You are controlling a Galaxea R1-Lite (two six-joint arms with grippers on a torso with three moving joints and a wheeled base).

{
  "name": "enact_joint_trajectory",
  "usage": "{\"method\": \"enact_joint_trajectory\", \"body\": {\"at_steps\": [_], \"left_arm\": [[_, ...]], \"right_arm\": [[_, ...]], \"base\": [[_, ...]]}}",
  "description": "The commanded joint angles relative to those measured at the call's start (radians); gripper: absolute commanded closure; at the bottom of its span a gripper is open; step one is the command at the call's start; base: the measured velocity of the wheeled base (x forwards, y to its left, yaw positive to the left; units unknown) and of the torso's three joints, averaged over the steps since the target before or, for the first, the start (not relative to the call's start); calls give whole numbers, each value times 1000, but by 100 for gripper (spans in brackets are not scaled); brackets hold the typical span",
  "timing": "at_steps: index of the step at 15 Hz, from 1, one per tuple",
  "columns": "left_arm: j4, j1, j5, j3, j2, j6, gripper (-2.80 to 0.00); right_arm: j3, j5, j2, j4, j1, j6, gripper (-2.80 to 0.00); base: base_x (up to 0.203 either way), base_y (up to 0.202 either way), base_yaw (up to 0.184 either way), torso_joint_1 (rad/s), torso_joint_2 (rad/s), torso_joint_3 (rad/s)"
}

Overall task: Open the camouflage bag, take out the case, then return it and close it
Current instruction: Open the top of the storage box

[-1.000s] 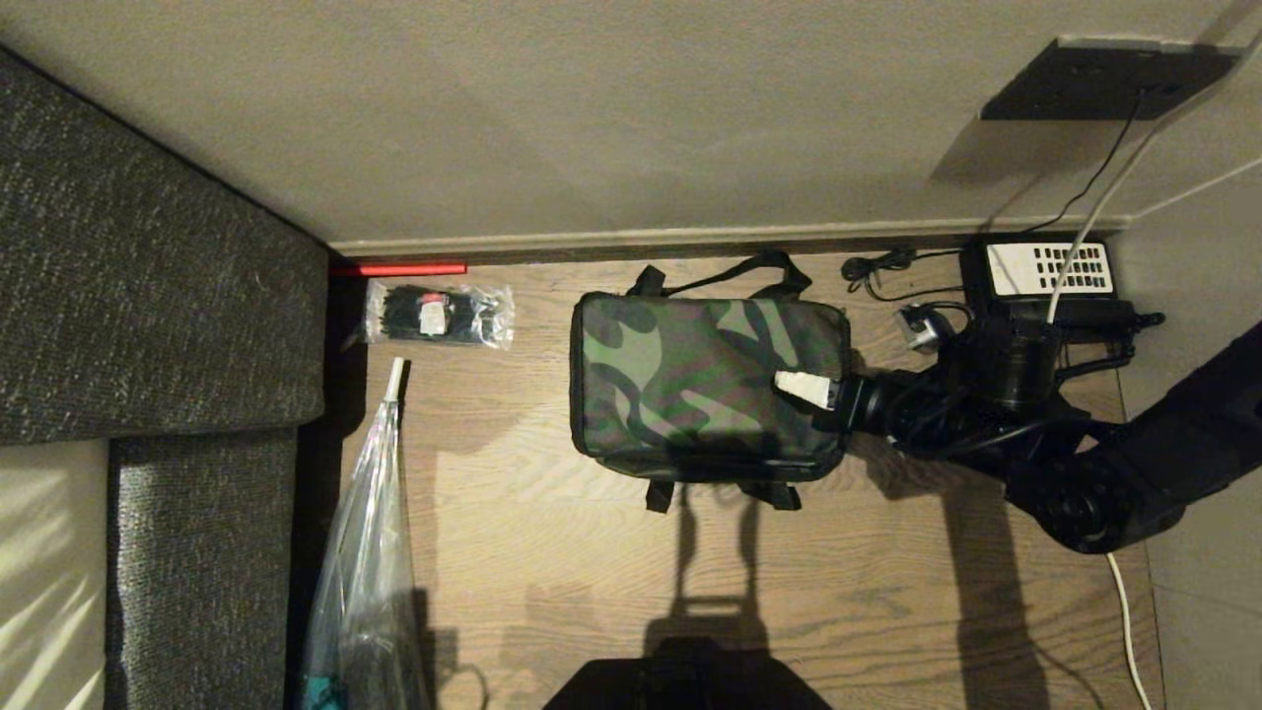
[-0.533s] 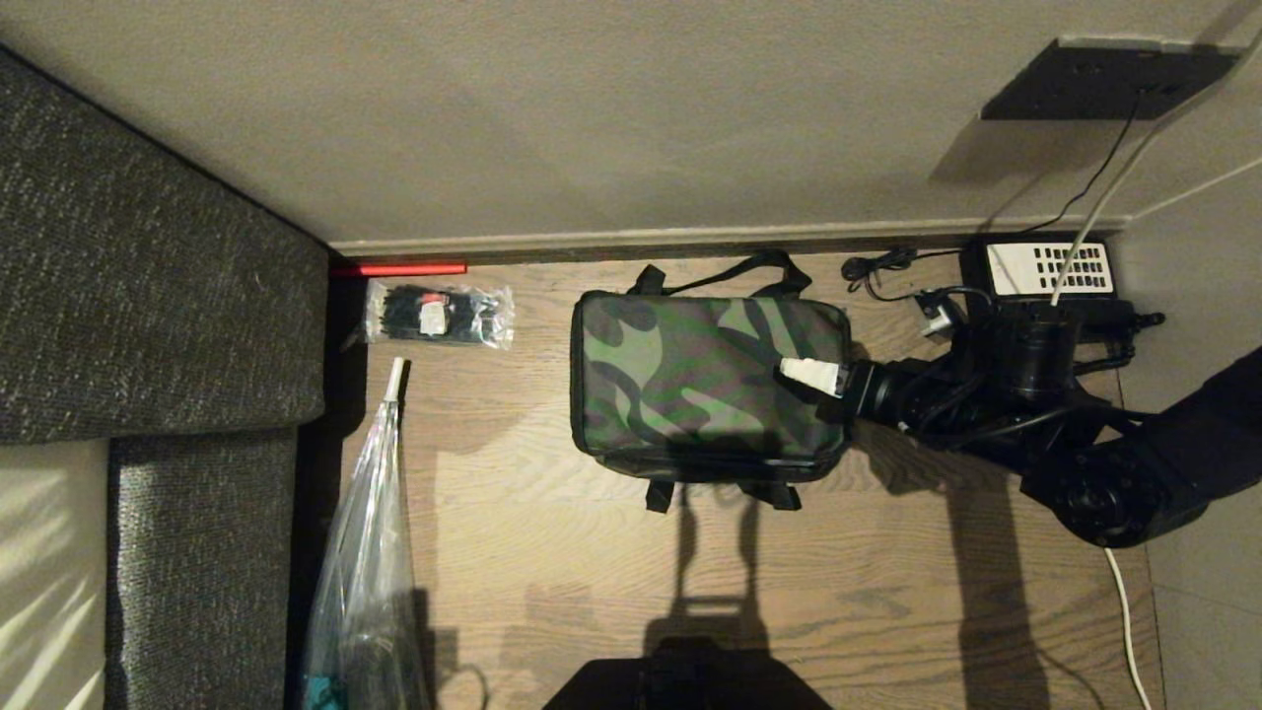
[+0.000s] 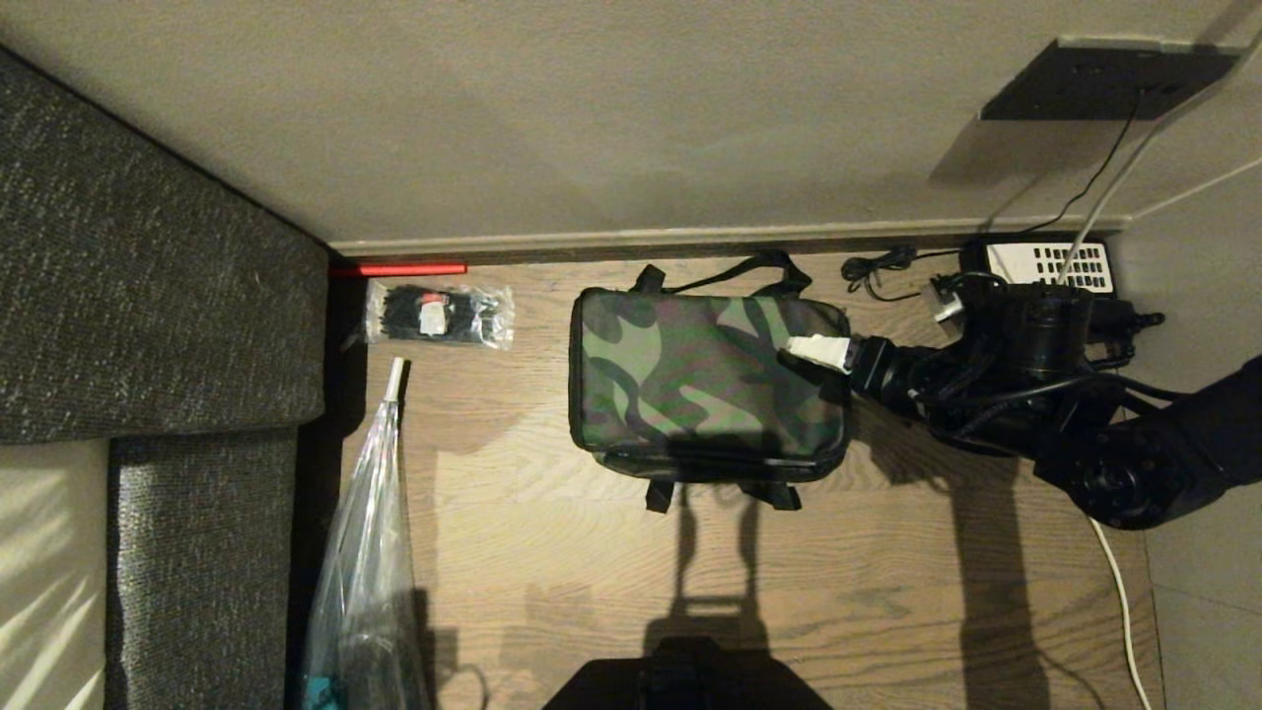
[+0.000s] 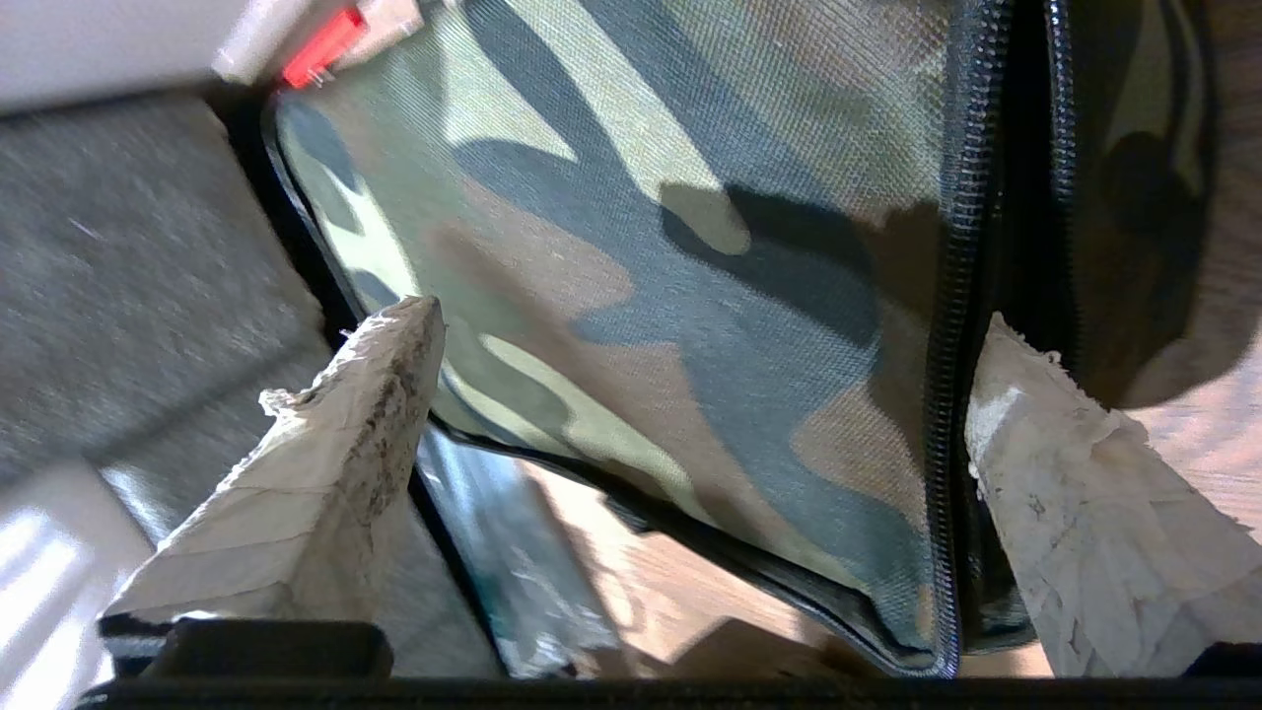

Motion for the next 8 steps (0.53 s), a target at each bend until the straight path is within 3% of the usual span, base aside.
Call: {"method": "enact_joint_trajectory", "body": {"at_steps": [1, 8], "left_arm": [[2, 0, 0, 3, -2, 0, 0], [0, 0, 0, 3, -2, 0, 0]], "right_arm": [[-16, 2, -18, -7, 0, 62, -280], [-42, 4, -91, -17, -27, 212, -280]], "base": [[0, 0, 0, 0, 0, 0], [0, 0, 0, 0, 0, 0]]}}
